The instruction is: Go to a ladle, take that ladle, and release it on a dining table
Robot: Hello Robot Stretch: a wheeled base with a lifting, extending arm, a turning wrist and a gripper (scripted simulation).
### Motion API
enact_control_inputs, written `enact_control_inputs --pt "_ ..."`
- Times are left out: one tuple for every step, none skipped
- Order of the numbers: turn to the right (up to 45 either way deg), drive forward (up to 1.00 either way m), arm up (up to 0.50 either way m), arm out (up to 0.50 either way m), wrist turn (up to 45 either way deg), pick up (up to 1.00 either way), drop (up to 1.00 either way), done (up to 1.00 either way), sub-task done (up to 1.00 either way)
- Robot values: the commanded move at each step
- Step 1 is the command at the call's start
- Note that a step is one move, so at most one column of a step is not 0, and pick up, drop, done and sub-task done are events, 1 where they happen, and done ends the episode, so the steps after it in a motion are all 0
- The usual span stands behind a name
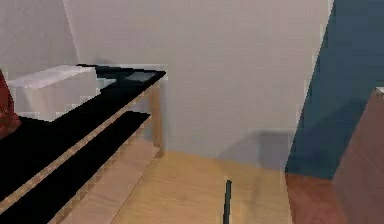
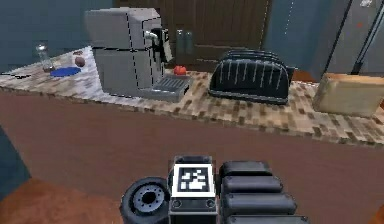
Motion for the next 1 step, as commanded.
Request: enact_control_inputs --pt "0.0 0.75 0.00 0.00 0.0 0.00 0.00 0.00 0.00"
